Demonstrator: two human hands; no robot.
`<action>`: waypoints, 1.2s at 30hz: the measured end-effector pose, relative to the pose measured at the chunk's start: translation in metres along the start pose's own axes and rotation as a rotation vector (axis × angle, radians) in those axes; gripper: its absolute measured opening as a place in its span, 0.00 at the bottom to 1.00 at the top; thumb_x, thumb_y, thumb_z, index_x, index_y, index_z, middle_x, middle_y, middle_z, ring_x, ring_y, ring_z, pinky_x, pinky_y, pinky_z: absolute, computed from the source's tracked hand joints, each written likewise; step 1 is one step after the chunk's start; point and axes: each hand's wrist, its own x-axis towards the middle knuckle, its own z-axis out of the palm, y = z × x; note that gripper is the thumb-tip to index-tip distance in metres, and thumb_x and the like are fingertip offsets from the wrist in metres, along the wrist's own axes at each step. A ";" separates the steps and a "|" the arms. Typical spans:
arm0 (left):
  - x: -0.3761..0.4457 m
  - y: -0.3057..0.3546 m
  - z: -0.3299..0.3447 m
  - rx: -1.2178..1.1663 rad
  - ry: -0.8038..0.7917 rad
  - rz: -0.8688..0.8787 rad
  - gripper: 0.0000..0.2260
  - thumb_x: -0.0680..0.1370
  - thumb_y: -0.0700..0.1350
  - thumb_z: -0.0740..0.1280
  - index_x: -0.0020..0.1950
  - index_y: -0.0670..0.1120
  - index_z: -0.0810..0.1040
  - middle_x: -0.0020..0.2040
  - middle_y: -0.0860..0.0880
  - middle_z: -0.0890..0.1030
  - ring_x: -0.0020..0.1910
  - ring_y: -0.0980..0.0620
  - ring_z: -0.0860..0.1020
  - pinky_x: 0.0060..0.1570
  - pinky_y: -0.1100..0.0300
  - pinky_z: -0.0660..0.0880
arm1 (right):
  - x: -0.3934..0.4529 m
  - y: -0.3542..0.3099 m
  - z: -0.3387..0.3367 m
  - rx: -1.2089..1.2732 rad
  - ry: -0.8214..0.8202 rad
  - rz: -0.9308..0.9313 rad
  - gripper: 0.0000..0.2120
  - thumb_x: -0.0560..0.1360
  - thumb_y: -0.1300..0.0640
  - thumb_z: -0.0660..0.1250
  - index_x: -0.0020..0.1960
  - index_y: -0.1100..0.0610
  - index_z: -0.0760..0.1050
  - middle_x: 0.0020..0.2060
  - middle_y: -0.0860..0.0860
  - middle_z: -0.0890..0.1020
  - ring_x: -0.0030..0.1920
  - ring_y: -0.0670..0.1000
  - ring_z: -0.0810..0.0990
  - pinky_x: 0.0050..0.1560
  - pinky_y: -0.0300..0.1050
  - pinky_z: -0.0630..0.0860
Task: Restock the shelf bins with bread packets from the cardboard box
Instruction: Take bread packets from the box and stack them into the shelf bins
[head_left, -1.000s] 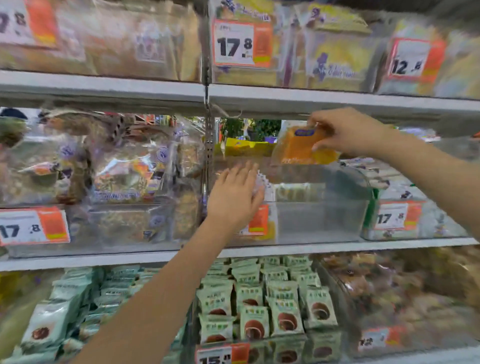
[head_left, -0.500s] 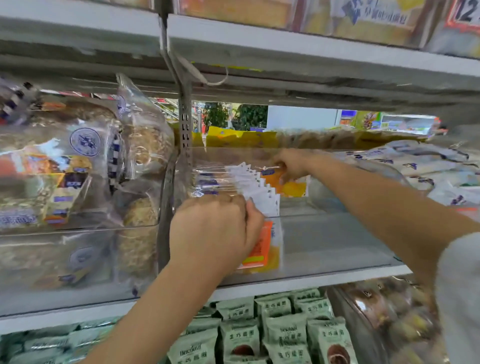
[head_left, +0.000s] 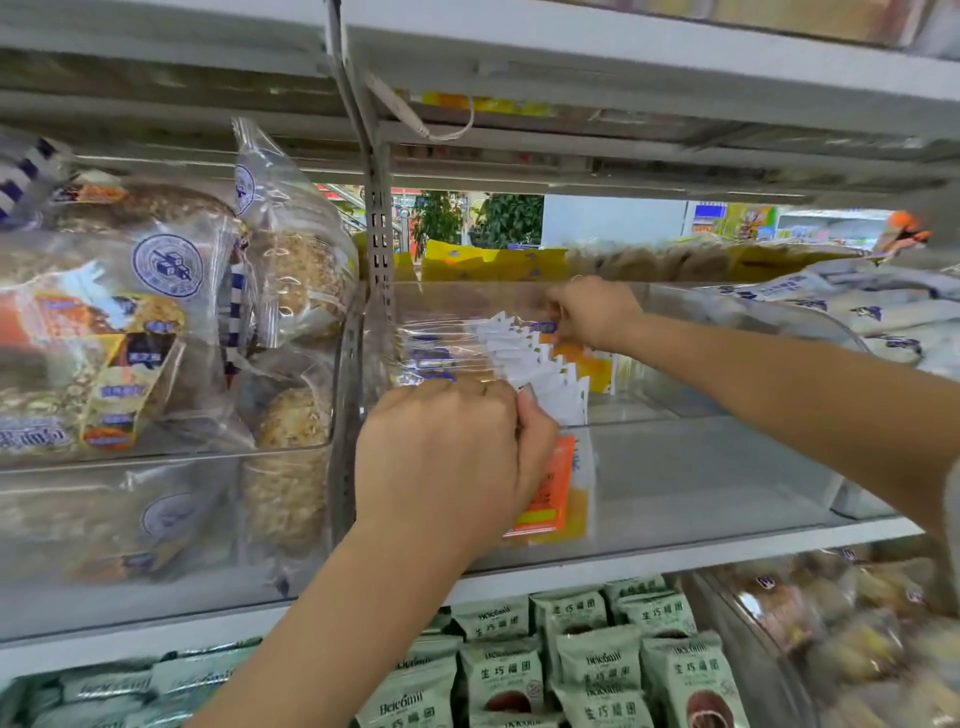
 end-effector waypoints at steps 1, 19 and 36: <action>0.000 0.000 0.000 -0.002 0.001 -0.002 0.19 0.74 0.48 0.56 0.23 0.47 0.70 0.20 0.49 0.69 0.19 0.48 0.66 0.31 0.62 0.52 | -0.001 -0.001 0.000 -0.008 0.018 0.016 0.15 0.70 0.50 0.73 0.50 0.55 0.72 0.50 0.55 0.77 0.53 0.58 0.76 0.38 0.46 0.68; -0.001 0.000 0.004 0.000 0.043 0.005 0.19 0.75 0.48 0.55 0.23 0.47 0.70 0.20 0.50 0.68 0.20 0.49 0.63 0.30 0.63 0.53 | 0.002 0.004 -0.002 0.356 -0.006 0.000 0.07 0.74 0.58 0.70 0.47 0.62 0.82 0.42 0.55 0.83 0.41 0.53 0.80 0.42 0.43 0.71; -0.002 -0.002 0.006 -0.054 0.040 0.034 0.20 0.75 0.48 0.54 0.24 0.46 0.71 0.20 0.49 0.70 0.19 0.49 0.64 0.28 0.64 0.54 | -0.035 -0.004 -0.042 0.597 0.103 0.086 0.07 0.74 0.61 0.69 0.50 0.60 0.82 0.50 0.54 0.83 0.48 0.47 0.76 0.52 0.40 0.71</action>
